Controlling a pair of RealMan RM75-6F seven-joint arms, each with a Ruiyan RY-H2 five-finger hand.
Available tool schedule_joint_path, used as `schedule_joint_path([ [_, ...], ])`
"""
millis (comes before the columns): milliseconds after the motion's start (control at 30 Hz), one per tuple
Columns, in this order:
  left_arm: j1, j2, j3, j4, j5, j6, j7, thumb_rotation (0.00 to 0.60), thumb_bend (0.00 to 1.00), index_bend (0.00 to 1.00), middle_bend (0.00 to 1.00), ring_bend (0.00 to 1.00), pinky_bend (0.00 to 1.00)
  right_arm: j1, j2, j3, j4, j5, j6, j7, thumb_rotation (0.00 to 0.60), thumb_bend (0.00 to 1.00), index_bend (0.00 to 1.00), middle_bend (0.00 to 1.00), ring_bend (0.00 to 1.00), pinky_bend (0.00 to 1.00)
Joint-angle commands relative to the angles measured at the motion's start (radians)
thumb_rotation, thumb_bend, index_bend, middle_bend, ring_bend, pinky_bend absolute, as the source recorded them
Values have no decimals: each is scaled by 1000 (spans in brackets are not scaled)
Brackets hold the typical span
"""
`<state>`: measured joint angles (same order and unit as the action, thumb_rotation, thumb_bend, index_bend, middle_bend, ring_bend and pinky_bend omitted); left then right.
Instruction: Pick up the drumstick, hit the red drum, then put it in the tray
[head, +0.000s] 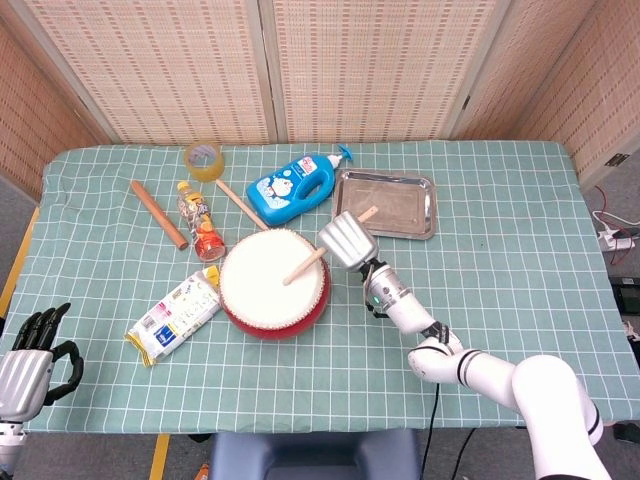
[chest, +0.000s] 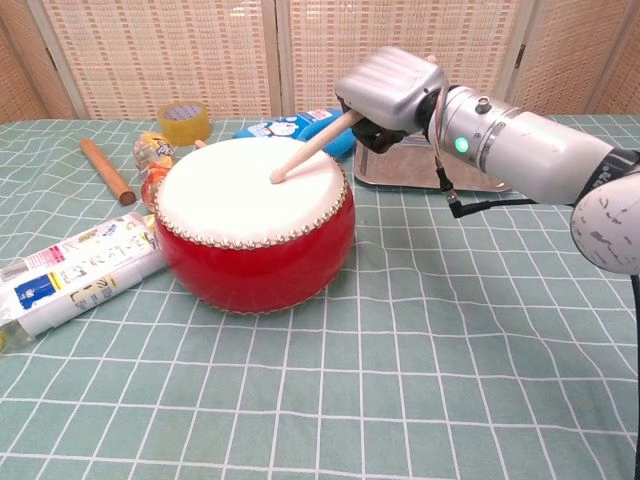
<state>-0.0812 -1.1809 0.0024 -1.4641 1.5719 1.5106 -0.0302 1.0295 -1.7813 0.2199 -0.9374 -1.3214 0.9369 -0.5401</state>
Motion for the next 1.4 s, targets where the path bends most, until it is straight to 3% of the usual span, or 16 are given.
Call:
schedule_joint_path([
  [33, 0, -1, -1, 2, 0, 0, 0, 600, 231, 15, 0, 0, 5, -8, 3, 29, -18, -3, 64, 80, 600, 694, 1000, 1000, 1000, 1000],
  [233, 1, -1, -1, 3, 6, 8, -5, 600, 231, 14, 0, 0, 5, -43, 26, 143, -71, 75, 139, 228, 600, 694, 1000, 1000, 1000, 1000],
  [433, 1, -2, 0, 3, 9, 10, -5, 600, 230, 14, 0, 0, 5, -91, 42, 168, -22, 213, 51, 258, 600, 694, 1000, 1000, 1000, 1000],
  [633, 4, -8, 2, -5, 12, 16, -2, 600, 231, 14, 0, 0, 5, -106, -32, 166, 166, 300, -78, 353, 600, 694, 1000, 1000, 1000, 1000],
  [867, 15, 0, 3, -20, -2, 19, 14, 600, 232, 14, 0, 0, 5, -42, -158, 164, 455, 294, -236, 492, 600, 694, 1000, 1000, 1000, 1000],
  [1033, 19, 11, 3, -32, -13, 15, 20, 600, 232, 14, 0, 0, 5, 8, -227, 162, 601, 273, -321, 573, 600, 695, 1000, 995, 998, 1000],
  [1167, 25, 17, 0, -37, -20, 20, 21, 600, 232, 14, 0, 0, 5, 48, -257, 169, 682, 265, -393, 634, 600, 691, 957, 873, 882, 937],
  [1400, 34, 15, 3, -28, -35, 13, 11, 600, 233, 14, 0, 0, 5, 82, -261, 167, 735, 236, -449, 722, 600, 641, 614, 537, 539, 584],
])
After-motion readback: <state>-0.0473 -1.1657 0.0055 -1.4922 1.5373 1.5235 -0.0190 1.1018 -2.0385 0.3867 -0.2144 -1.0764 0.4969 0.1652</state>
